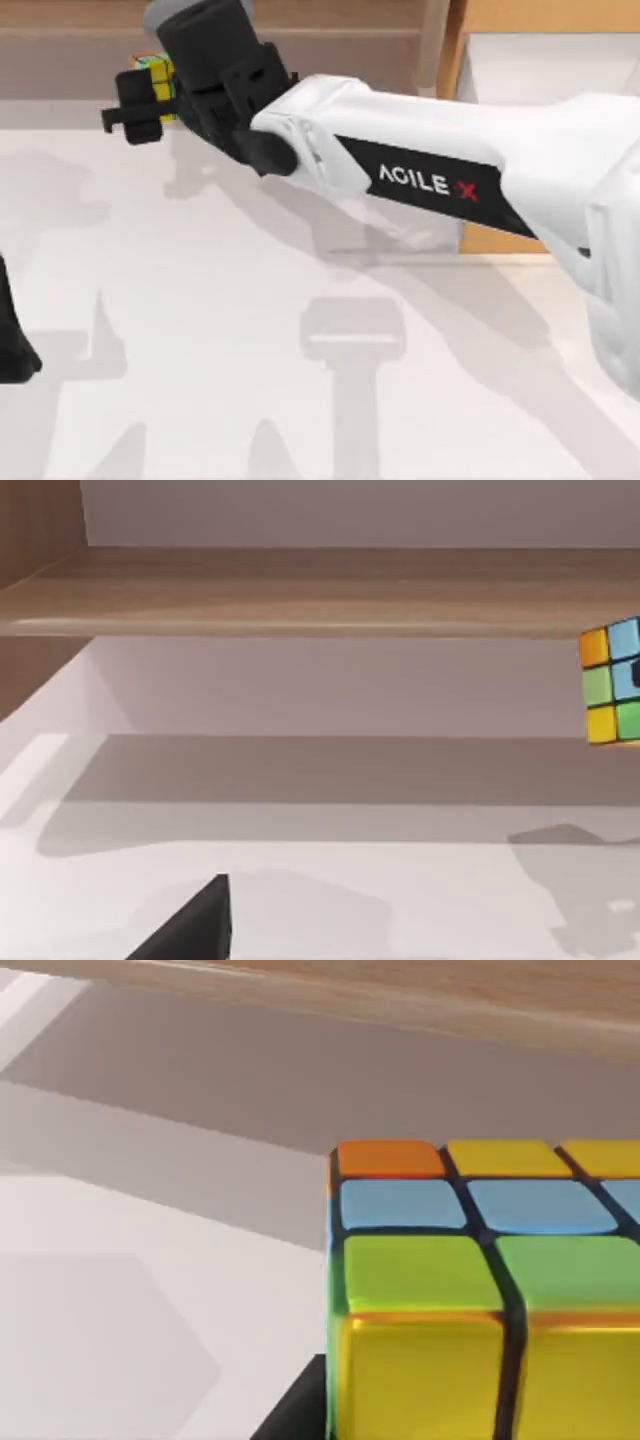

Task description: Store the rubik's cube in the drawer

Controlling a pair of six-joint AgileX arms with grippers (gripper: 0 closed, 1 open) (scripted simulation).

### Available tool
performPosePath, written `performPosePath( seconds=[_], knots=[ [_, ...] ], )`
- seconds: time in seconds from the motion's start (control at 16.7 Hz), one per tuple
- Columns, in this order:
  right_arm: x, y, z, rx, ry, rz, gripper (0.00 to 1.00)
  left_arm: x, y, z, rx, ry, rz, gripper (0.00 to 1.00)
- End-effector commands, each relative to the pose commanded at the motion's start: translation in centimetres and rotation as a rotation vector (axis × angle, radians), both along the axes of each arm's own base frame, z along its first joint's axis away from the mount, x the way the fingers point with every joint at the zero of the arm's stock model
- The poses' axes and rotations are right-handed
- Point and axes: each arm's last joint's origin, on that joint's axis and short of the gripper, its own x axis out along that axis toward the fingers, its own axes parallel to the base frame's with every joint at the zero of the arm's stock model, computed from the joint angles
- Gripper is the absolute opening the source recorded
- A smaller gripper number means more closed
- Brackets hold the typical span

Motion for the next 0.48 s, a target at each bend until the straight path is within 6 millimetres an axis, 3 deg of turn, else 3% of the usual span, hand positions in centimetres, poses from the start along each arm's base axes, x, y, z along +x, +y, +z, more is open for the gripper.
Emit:
performPosePath(
  seconds=[0.24,0.48],
  knots=[
    [2.2,-6.4,1.0,-0.079,0.316,-0.04,0.0,0.0,0.0,0.0,0.0,0.0,0.0,1.0],
    [3.8,-14.3,5.0,-0.12,0.535,-0.136,0.0,0.0,0.0,0.0,0.0,0.0,0.0,1.0]
  ],
)
